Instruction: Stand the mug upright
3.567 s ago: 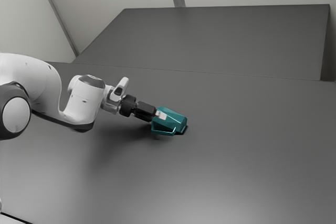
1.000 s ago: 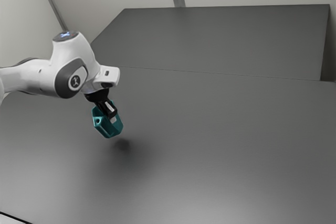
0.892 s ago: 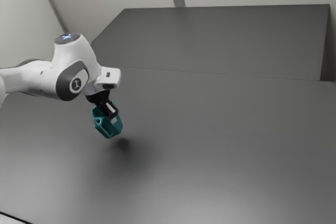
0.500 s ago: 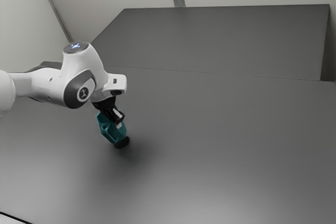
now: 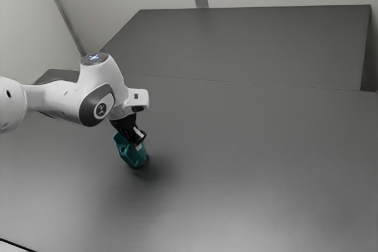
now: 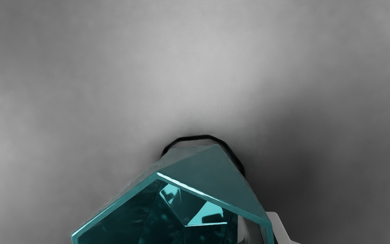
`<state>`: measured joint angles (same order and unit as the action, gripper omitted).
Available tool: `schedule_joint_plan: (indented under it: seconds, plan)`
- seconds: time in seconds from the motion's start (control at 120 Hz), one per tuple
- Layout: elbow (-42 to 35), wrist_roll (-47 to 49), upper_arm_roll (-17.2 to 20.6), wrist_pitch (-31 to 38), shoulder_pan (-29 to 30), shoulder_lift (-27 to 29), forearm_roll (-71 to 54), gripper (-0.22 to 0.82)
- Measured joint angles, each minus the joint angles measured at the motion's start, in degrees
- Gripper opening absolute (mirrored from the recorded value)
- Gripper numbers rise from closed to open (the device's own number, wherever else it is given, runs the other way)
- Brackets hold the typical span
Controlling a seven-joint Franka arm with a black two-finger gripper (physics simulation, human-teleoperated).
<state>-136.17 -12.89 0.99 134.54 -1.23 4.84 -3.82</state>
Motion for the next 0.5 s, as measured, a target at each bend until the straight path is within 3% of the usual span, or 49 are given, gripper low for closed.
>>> schedule_joint_plan:
  seconds: [0.292, 0.5]
  plan:
    - [-0.03, 1.05, 0.00, 0.02, -0.08, -0.47, 0.07, -0.15]
    - [0.04, 1.00, -0.02, -0.20, -0.27, 0.85, 0.54, 0.25]
